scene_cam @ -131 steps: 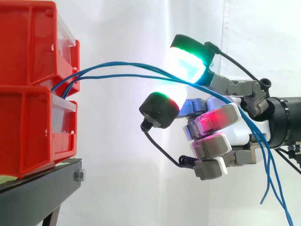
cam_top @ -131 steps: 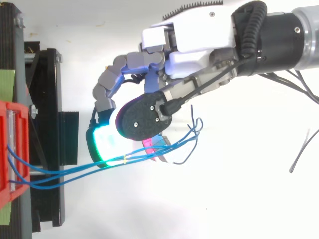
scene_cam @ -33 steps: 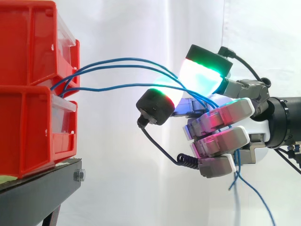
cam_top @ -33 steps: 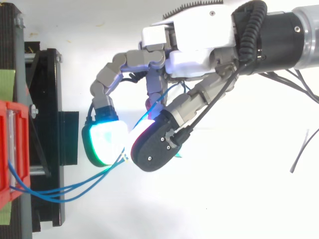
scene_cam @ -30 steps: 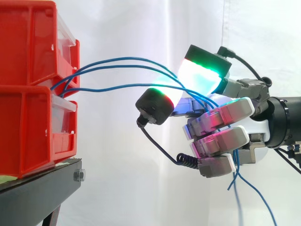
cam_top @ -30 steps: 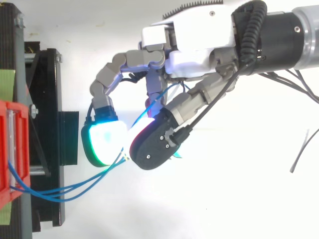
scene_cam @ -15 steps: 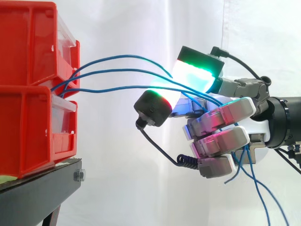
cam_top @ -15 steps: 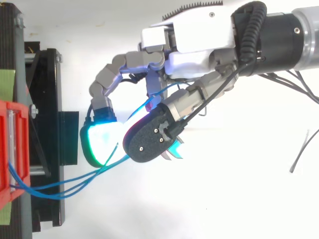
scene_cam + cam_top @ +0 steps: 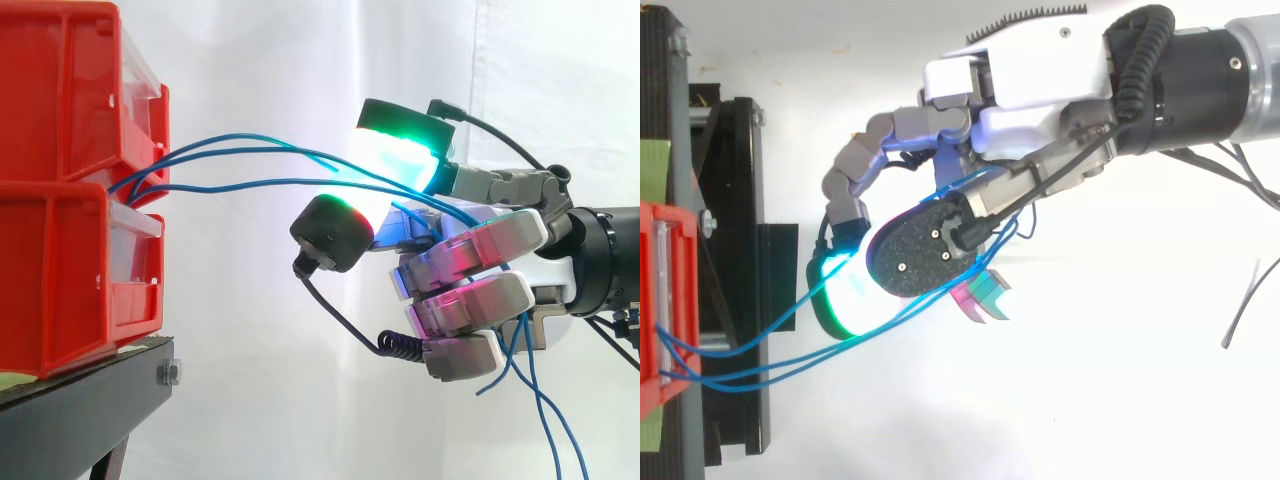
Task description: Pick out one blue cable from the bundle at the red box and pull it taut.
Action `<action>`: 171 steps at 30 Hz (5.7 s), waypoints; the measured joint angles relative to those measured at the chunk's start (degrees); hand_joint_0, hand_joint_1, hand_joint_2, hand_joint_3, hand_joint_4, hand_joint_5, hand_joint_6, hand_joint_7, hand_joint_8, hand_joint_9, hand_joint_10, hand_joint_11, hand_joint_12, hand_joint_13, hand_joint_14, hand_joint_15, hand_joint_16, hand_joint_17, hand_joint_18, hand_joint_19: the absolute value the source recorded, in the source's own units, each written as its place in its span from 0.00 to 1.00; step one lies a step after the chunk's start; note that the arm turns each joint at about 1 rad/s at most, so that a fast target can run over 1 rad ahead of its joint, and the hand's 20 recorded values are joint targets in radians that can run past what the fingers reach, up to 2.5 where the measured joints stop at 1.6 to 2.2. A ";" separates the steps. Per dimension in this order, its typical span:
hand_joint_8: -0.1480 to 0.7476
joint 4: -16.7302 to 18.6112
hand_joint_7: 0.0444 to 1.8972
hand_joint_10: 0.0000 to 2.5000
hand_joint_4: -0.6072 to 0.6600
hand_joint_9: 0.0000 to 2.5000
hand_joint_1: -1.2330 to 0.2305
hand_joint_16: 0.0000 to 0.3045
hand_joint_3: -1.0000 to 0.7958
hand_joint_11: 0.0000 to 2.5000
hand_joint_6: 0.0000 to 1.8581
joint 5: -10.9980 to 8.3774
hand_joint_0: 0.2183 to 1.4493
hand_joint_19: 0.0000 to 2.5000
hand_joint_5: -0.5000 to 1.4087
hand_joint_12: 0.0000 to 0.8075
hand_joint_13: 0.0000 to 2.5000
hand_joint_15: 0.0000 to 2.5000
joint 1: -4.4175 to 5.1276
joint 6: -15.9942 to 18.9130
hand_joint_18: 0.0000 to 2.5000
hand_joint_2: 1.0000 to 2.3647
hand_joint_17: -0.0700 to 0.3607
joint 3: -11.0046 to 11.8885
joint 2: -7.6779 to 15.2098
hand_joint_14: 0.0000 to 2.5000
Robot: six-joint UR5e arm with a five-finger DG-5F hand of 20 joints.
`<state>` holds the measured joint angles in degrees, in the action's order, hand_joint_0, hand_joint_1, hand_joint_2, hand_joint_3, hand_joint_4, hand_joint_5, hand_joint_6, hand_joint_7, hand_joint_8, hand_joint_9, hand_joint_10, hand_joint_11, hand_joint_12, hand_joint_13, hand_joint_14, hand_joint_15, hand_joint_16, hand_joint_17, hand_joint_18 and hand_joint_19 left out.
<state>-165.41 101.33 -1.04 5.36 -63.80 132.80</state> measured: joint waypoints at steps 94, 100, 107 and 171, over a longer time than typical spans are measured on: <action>0.46 0.02 0.47 0.01 0.48 0.61 0.35 0.17 0.40 0.28 0.47 -0.03 0.28 0.28 0.23 0.45 0.53 0.28 -0.36 -1.23 0.43 0.01 0.44 0.00 0.00 0.01; 0.47 0.02 0.47 0.01 0.46 0.62 0.34 0.19 0.44 0.27 0.47 0.01 0.28 0.27 0.24 0.48 0.54 0.27 -0.36 -1.23 0.45 0.01 0.46 0.00 0.00 0.01; 0.48 0.01 0.47 0.01 0.43 0.63 0.33 0.20 0.45 0.26 0.47 0.08 0.27 0.26 0.24 0.49 0.52 0.25 -0.36 -1.23 0.45 0.01 0.47 0.00 -0.01 0.01; 0.45 -6.18 0.47 0.01 0.40 0.44 0.31 0.18 0.47 0.16 0.47 0.67 0.29 0.22 0.25 0.47 0.34 0.19 -3.18 -7.47 0.31 0.01 0.45 0.00 -2.27 0.01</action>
<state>-171.59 102.01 -4.22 -2.11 -63.81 130.53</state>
